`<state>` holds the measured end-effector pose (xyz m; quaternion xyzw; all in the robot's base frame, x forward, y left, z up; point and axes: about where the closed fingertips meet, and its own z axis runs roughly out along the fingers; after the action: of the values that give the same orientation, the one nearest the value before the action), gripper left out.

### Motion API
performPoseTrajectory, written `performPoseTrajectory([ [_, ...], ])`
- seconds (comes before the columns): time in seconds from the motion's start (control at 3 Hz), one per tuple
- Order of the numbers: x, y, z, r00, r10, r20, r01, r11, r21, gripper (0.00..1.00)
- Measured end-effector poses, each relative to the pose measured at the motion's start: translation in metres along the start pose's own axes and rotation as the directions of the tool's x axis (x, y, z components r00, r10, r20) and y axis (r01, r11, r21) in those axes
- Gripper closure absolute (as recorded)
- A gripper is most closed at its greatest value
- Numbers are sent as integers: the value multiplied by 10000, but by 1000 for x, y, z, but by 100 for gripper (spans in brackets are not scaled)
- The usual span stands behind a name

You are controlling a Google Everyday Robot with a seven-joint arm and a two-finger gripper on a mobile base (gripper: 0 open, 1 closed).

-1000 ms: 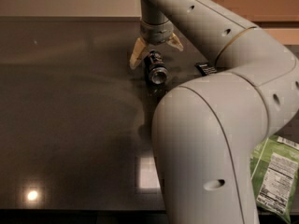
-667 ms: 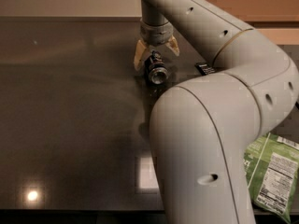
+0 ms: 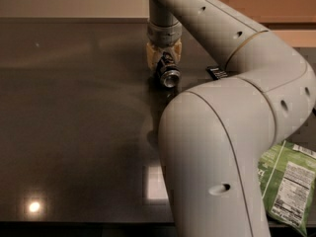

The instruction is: Place pepsi can upright

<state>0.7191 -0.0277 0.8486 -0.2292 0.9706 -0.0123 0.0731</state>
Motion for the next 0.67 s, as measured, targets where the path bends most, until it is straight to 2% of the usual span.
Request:
performPoseTrajectory([
  [0.33,-1,6,-19,9968,-561,572,585,9975,-409,88],
  [0.67,3,17,-48,9709,-1730,1654,1862,9802,-674,100],
])
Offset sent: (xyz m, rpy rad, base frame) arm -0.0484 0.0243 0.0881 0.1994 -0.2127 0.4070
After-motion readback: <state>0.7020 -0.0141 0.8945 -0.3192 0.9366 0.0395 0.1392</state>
